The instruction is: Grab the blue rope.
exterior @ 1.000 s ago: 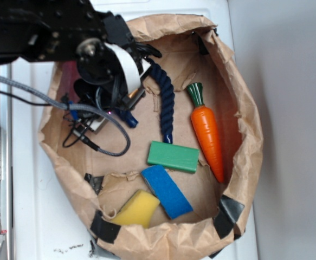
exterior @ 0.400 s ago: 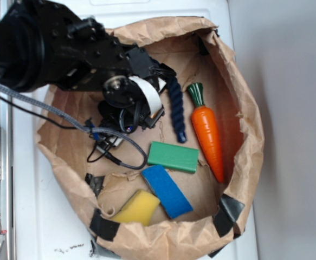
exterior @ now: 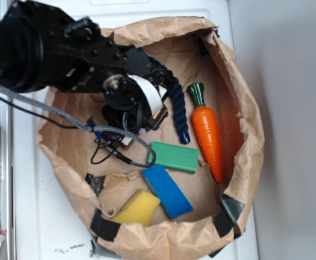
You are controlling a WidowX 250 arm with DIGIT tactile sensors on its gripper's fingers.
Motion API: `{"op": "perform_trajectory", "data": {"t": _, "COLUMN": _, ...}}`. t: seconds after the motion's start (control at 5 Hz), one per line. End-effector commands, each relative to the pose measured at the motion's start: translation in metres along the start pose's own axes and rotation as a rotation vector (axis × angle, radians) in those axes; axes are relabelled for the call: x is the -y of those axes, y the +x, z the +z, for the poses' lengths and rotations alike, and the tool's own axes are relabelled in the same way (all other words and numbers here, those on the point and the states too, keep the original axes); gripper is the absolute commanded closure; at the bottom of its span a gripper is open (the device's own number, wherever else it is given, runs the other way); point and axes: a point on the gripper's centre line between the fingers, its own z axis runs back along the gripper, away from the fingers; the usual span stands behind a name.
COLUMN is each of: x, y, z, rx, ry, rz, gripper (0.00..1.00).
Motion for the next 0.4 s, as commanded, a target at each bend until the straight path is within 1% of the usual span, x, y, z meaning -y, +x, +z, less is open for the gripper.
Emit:
{"op": "perform_trajectory", "data": {"t": 0.0, "x": -0.0017, "y": 0.0045, "z": 0.0036, "rx": 0.015, "ry": 0.014, "rz": -0.026, "gripper": 1.0}}
{"op": "perform_trajectory", "data": {"t": 0.2, "x": -0.0046, "y": 0.0055, "z": 0.0108, "rx": 0.025, "ry": -0.001, "rz": -0.018, "gripper": 1.0}}
